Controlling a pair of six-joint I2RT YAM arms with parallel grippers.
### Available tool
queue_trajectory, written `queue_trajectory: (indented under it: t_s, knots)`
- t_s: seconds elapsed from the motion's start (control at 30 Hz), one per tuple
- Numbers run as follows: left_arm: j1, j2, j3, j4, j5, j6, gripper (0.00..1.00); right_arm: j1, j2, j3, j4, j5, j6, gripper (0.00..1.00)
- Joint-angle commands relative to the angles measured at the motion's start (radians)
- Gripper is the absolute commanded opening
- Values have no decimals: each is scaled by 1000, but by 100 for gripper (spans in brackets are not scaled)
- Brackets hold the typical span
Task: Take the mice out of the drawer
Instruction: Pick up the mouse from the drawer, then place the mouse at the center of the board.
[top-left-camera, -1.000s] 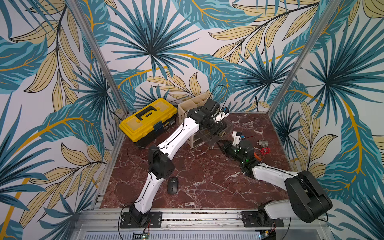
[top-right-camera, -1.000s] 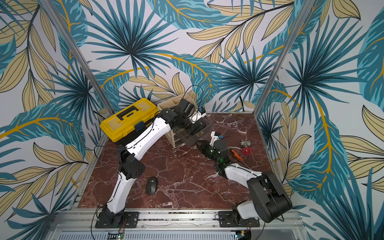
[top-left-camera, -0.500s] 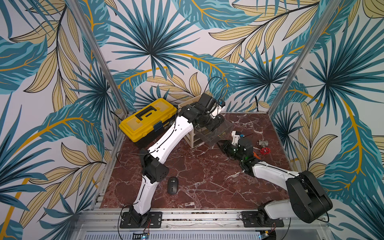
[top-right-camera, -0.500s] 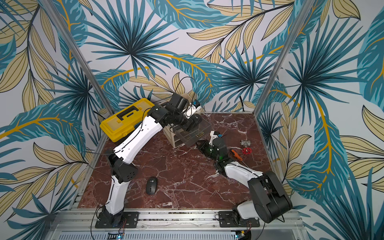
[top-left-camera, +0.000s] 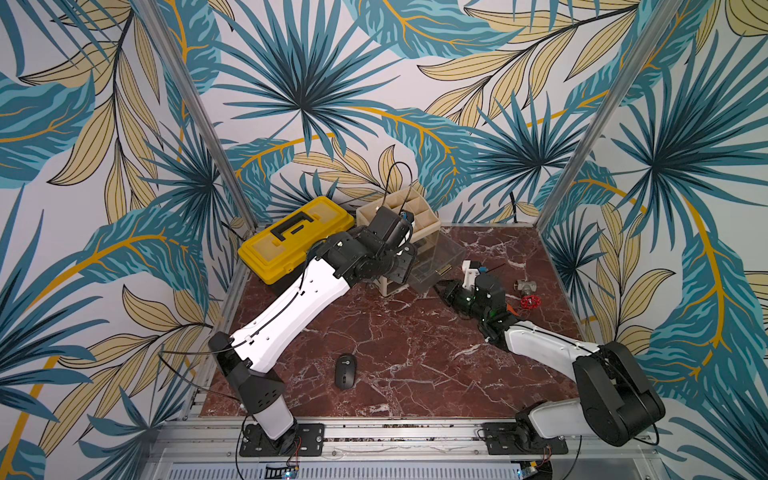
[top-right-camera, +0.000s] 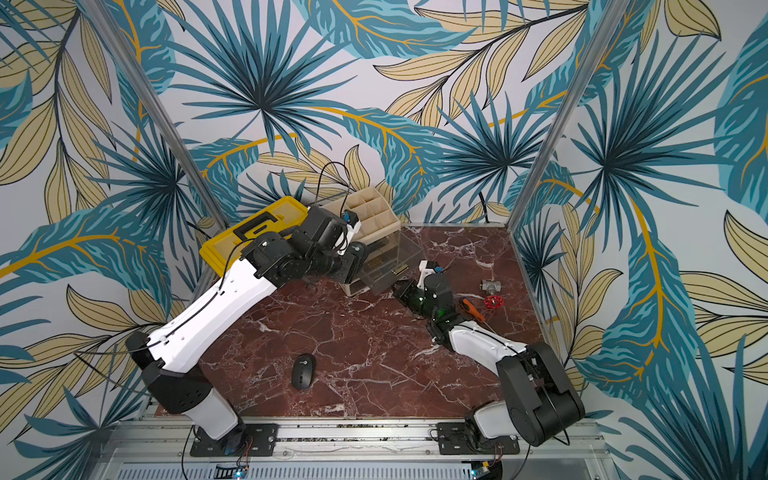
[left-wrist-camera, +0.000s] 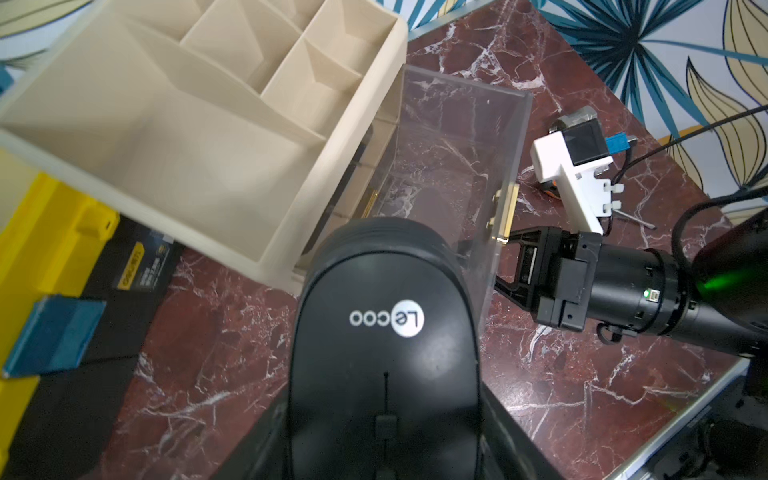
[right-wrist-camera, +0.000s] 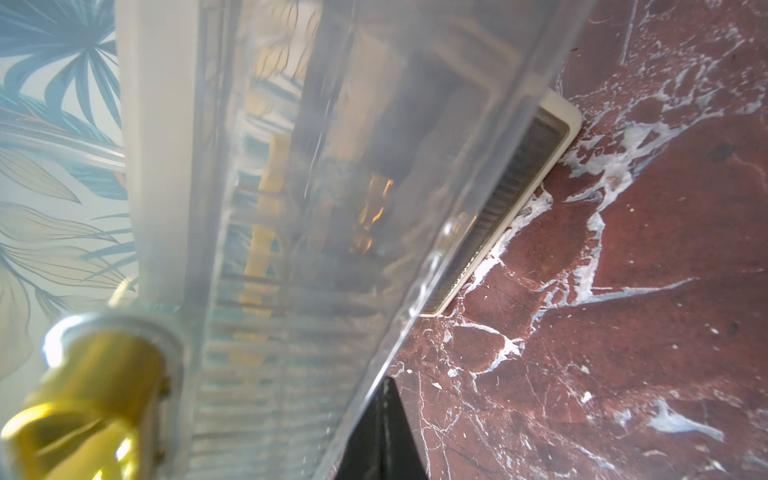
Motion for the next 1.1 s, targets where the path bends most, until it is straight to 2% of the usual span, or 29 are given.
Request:
queue_trajectory:
  t_s: [0.0, 0.1, 0.23, 0.47, 0.8, 1.07]
  knots:
    - [-31, -94, -161, 21, -93, -202, 55, 4, 9, 32, 13, -12, -38, 0]
    - [-57, -165, -314, 66, -85, -312, 55, 3, 8, 34, 3, -13, -41, 0]
    - [-108, -220, -479, 111, -134, -445, 55, 2, 11, 35, 0, -16, -45, 0]
    - [-218, -281, -716, 235, -181, -641, 55, 3, 13, 43, -5, -20, -50, 0]
    - [-344, -230, -904, 313, -202, -804, 55, 0, 10, 60, -30, -22, -61, 0]
    - [-384, -205, -985, 350, -183, -874, 55, 1, 9, 59, -35, -19, -64, 0]
